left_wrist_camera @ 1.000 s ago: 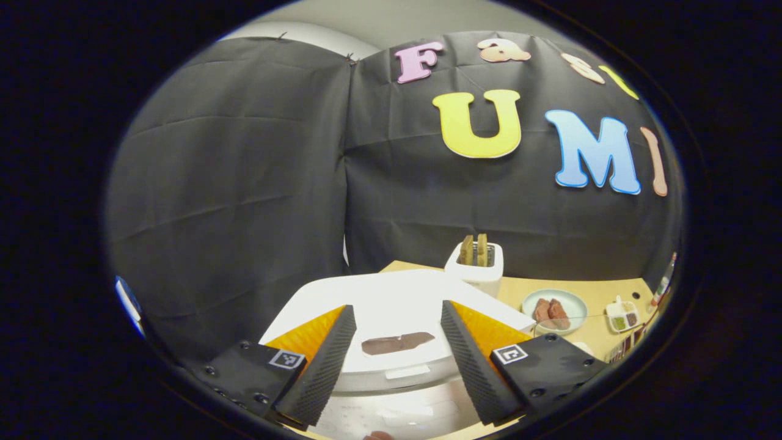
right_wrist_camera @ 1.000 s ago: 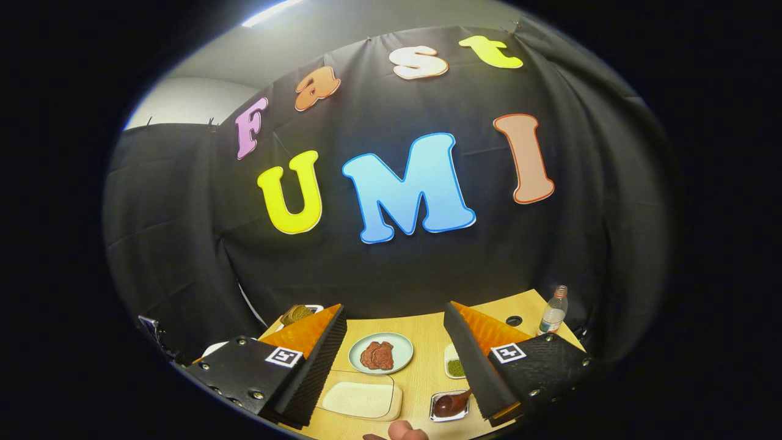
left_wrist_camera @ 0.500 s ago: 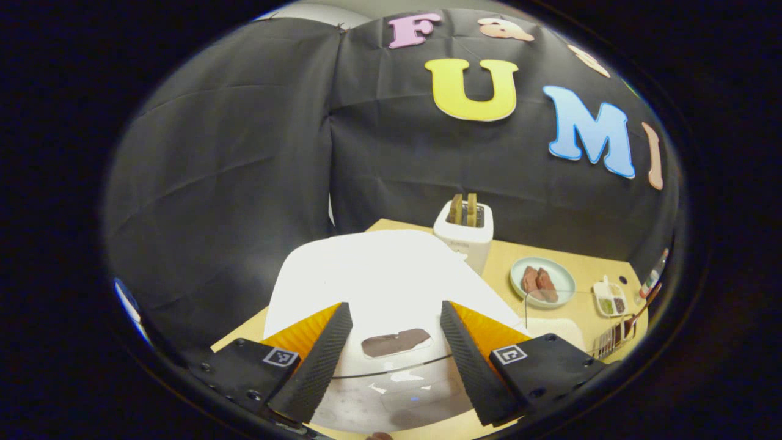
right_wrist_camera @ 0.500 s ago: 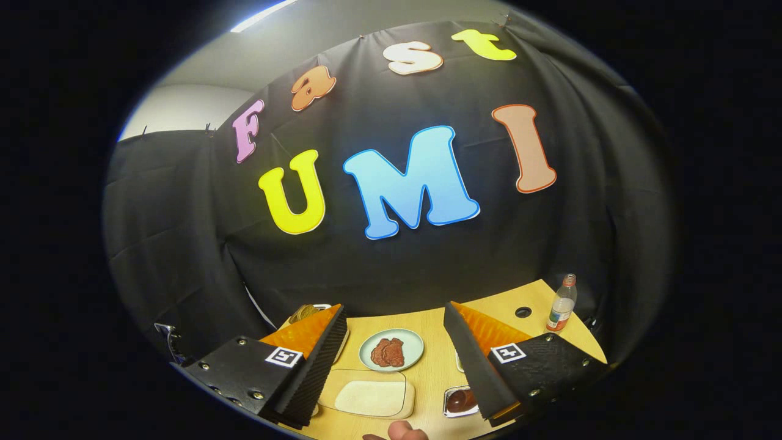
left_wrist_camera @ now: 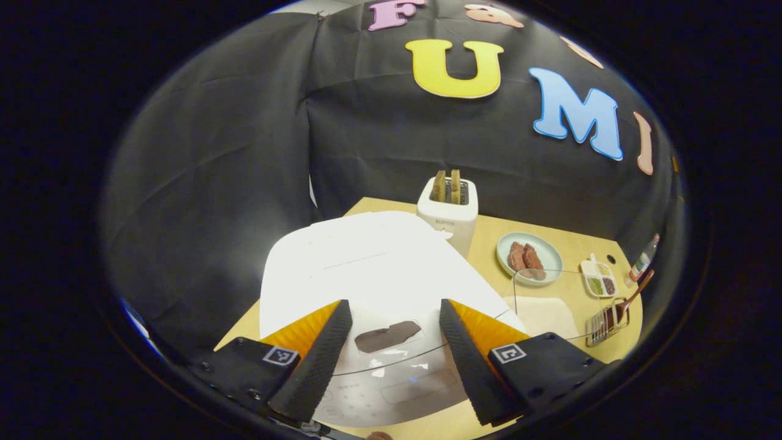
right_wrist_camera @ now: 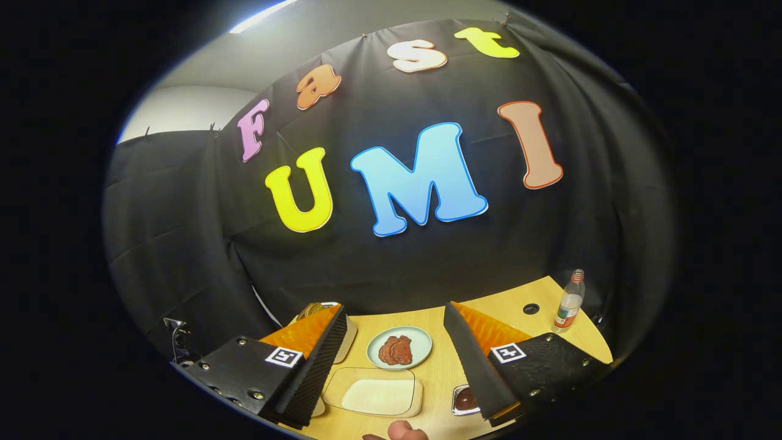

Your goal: Close the left gripper, press the button to open the rice cooker; take a wooden spoon from the chopstick holder with the right hand, scoop a spoonful of rice and pour it into the rice cooker, then put the wooden spoon back into the chopstick holder.

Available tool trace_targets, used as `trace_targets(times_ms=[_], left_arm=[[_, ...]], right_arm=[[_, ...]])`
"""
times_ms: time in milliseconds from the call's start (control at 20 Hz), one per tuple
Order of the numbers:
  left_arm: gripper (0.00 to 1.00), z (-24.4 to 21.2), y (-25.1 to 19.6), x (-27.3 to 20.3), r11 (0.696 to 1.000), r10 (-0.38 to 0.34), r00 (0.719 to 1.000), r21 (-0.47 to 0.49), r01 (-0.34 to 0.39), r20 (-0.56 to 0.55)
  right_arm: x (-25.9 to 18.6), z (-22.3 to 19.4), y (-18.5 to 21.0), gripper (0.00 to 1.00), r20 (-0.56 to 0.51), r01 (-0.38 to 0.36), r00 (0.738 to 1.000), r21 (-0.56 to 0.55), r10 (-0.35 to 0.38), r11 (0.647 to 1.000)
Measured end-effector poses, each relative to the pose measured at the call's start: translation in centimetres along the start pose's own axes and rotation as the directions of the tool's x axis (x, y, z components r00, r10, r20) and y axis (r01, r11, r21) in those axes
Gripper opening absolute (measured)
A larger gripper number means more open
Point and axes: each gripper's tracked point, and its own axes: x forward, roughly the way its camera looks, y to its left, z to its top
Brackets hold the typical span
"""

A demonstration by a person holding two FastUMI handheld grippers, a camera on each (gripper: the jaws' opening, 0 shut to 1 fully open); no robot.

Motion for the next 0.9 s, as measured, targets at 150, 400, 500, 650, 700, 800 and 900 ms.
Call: trace_targets(times_ms=[150, 400, 500, 650, 700, 800, 900], left_arm=[[0.99, 1.8, -1.2, -1.7, 0.99, -0.027, 0.999, -0.138, 0.033, 0.042], [0.97, 12.6, -4.0, -6.2, 0.997, -0.061, 0.95, -0.02, 0.071, 0.306], [0.97, 17.6, -6.7, -9.0, 0.994, -0.107, 0.907, 0.031, 0.104, 0.408], [0.96, 23.2, -10.6, -13.1, 0.986, -0.167, 0.84, 0.098, 0.136, 0.517], [0.97, 24.7, -12.3, -14.4, 0.982, -0.189, 0.822, 0.1, 0.161, 0.538], [0.93, 27.2, -15.6, -16.7, 0.969, -0.244, 0.792, 0.101, 0.227, 0.56], [0.96, 29.2, -18.1, -18.2, 0.958, -0.279, 0.759, 0.12, 0.259, 0.588]], right_arm=[[-0.2, 0.6, -0.7, 0.97, 0.019, 0.018, 1.0, -0.044, -0.017, 0.999], [-0.5, 2.1, -1.2, 0.96, 0.053, 0.037, 0.998, -0.064, -0.033, 0.997], [-0.7, 3.3, -1.3, 0.96, 0.086, 0.05, 0.995, -0.082, -0.043, 0.995], [-1.5, 6.5, -1.1, 0.96, 0.168, 0.084, 0.984, -0.122, -0.063, 0.989], [-1.8, 7.5, -1.2, 0.96, 0.187, 0.099, 0.98, -0.145, -0.071, 0.984], [-2.5, 9.4, -0.4, 0.97, 0.215, 0.097, 0.975, -0.163, -0.061, 0.982], [-2.6, 11.1, 0.2, 0.96, 0.24, 0.093, 0.969, -0.149, -0.055, 0.985]])
